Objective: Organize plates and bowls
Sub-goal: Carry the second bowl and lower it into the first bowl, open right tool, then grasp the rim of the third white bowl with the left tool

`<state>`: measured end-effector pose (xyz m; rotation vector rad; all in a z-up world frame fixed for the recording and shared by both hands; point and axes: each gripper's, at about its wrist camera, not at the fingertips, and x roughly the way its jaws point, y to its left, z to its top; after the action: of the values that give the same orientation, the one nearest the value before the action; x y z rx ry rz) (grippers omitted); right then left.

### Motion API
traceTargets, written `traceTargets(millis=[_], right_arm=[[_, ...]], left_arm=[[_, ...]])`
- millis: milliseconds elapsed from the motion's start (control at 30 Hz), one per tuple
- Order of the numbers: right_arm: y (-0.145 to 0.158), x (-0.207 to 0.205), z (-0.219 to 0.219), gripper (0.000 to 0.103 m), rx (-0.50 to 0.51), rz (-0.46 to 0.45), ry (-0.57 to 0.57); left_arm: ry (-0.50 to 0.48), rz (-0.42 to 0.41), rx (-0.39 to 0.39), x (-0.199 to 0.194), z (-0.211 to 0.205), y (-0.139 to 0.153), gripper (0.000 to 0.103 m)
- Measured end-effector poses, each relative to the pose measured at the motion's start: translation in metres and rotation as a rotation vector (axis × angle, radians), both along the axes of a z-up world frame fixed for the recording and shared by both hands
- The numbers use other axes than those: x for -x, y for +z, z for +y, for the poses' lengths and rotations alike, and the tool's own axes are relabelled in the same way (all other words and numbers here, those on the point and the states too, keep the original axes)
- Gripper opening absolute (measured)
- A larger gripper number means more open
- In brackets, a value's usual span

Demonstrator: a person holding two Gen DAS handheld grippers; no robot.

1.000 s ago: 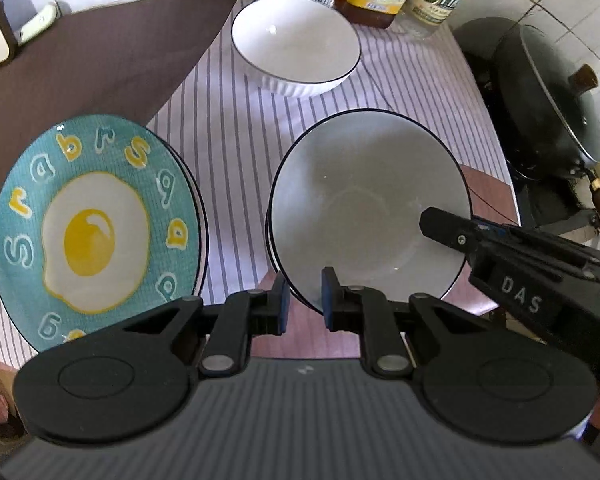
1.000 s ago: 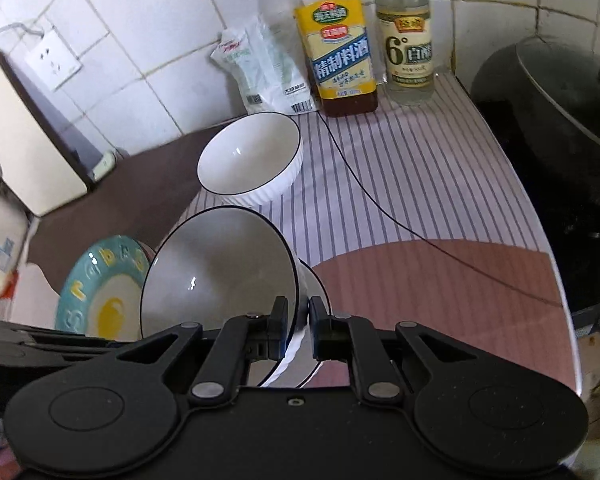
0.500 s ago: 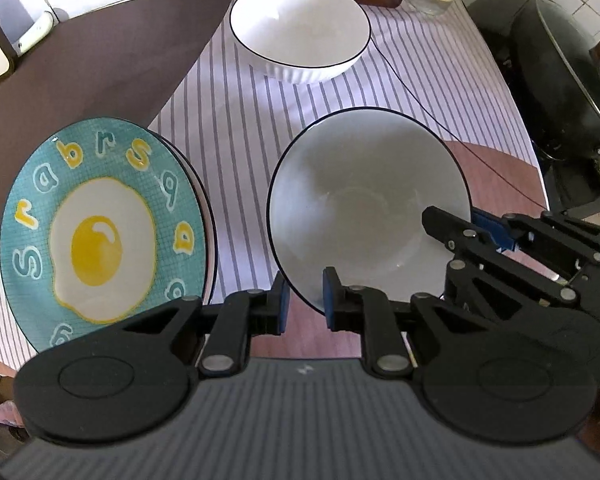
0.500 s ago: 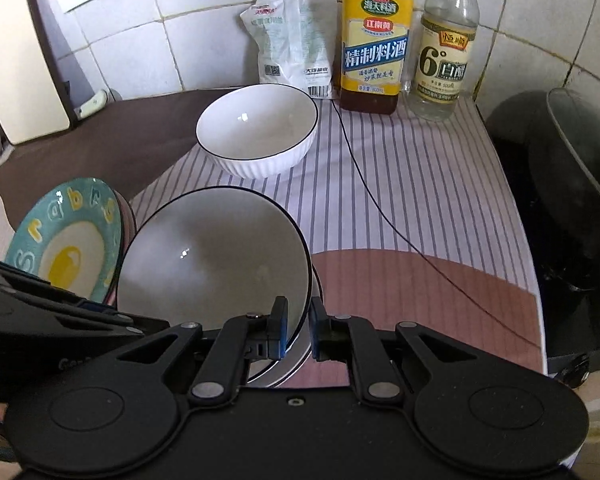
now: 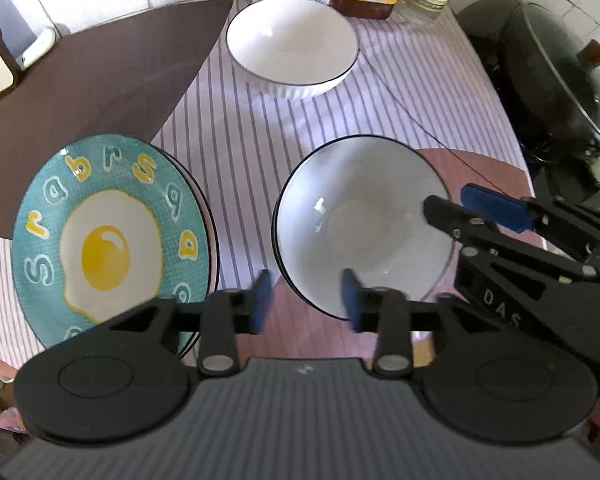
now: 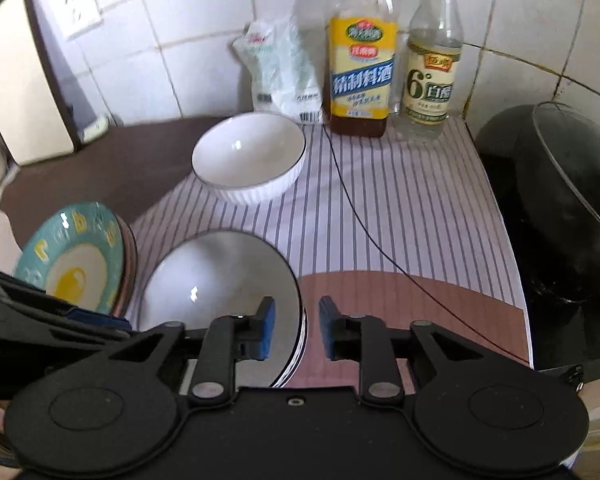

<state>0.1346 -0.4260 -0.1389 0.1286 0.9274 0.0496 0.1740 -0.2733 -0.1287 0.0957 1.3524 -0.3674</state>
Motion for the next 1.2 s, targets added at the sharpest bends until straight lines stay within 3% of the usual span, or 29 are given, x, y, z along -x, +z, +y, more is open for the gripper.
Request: traceTargets(millis=[233,433,600,733,833,933,1067,1200], right_arm=[[0.018,0.001,-0.015,0.047,-0.109,-0.023,0.018],[0.042,-0.004,-0.026,0.057,-0.118,-0.083,0.061],[0.059,-0.018,-0.044,0.06,-0.219,-0.09,0.118],[0.063,-0.034,-0.053,0.064,-0.281,-0.081,0.153],[0.062,-0.046,-0.058,0.065,-0.317,-0.083,0.174],[0.055,-0.062,-0.06,0.065,-0.327,-0.081,0.193],[0.037,-0.087,-0.064,0.065,-0.352,-0.066,0.231],[0.009,-0.119,-0.074,0.064,-0.395,0.008,0.167]], left_arm=[[-0.054,-0.054,-0.026,0.005,0.0,0.031,0.051],[-0.032,-0.086,-0.006,-0.005,0.008,0.053,0.06],[-0.006,-0.106,-0.055,-0.023,0.015,0.06,0.063],[0.026,-0.116,-0.046,-0.036,0.021,0.064,0.065],[0.086,-0.186,-0.044,-0.047,0.022,0.067,0.065],[0.14,-0.24,0.016,-0.056,0.026,0.07,0.065],[0.221,-0.252,0.064,-0.073,0.026,0.059,0.065],[0.26,-0.229,0.071,-0.083,0.021,0.039,0.065]])
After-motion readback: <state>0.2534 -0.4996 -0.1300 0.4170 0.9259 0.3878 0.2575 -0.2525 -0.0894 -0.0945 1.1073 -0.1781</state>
